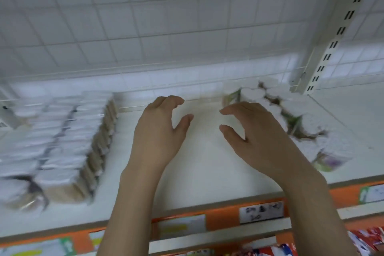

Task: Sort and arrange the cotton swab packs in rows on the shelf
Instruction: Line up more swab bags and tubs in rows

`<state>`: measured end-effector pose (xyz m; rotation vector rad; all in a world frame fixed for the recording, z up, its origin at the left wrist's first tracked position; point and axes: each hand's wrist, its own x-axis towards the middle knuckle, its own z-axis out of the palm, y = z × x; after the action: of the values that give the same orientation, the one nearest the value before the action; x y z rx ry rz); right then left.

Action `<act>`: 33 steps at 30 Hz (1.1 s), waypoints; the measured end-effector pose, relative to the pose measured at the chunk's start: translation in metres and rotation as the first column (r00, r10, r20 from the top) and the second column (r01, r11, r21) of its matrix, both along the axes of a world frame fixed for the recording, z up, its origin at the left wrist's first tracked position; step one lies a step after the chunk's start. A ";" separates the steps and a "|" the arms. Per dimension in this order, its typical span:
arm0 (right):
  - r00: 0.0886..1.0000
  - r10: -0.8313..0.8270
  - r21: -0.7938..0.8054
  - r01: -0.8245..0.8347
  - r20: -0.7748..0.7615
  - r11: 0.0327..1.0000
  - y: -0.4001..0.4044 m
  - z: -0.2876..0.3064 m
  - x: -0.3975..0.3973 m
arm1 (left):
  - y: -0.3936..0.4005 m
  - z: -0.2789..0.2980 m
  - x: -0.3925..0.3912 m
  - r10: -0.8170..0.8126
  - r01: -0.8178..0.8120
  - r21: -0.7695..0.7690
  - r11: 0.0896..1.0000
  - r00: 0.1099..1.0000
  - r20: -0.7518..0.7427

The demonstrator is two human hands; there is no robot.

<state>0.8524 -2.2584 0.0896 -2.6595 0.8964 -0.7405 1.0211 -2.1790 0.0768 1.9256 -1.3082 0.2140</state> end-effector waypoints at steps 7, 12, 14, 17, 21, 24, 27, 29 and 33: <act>0.997 0.073 0.031 -0.073 -0.009 0.997 0.116 -0.001 0.088 | 0.159 0.024 0.073 0.052 -0.050 -0.044 0.998 0.997 0.049; 0.985 0.172 0.058 -0.171 -0.006 0.983 0.193 -0.005 0.144 | 0.260 0.016 0.131 0.201 -0.213 0.099 0.972 0.973 0.116; 0.976 0.215 0.068 -0.213 -0.026 0.975 0.215 -0.006 0.162 | 0.290 0.009 0.151 0.278 -0.293 0.173 0.940 0.955 0.103; 0.963 0.265 0.068 -0.262 -0.040 0.963 0.236 -0.003 0.185 | 0.321 0.000 0.166 0.336 -0.338 0.243 0.909 0.941 0.048; 0.950 0.310 0.060 -0.307 -0.047 0.950 0.244 -0.003 0.202 | 0.336 -0.010 0.173 0.363 -0.345 0.282 0.895 0.932 -0.012; 0.941 0.337 0.074 -0.333 -0.041 0.940 0.244 -0.006 0.212 | 0.337 -0.013 0.177 0.362 -0.338 0.297 0.893 0.932 -0.027; 0.935 0.355 0.099 -0.351 -0.024 0.931 0.243 -0.012 0.220 | 0.332 -0.011 0.182 0.354 -0.336 0.311 0.889 0.935 -0.003; 0.934 0.358 0.121 -0.355 -0.002 0.927 0.243 -0.014 0.226 | 0.327 -0.010 0.185 0.353 -0.342 0.307 0.888 0.935 0.021; 0.933 0.360 0.109 -0.356 -0.013 0.928 0.246 -0.012 0.239 | 0.323 -0.009 0.195 0.318 -0.310 0.288 0.906 0.948 0.021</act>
<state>1.0917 -2.0123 0.0773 -2.6391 0.4187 -0.5459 1.2165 -1.8563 0.0680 2.3799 -1.0484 0.1632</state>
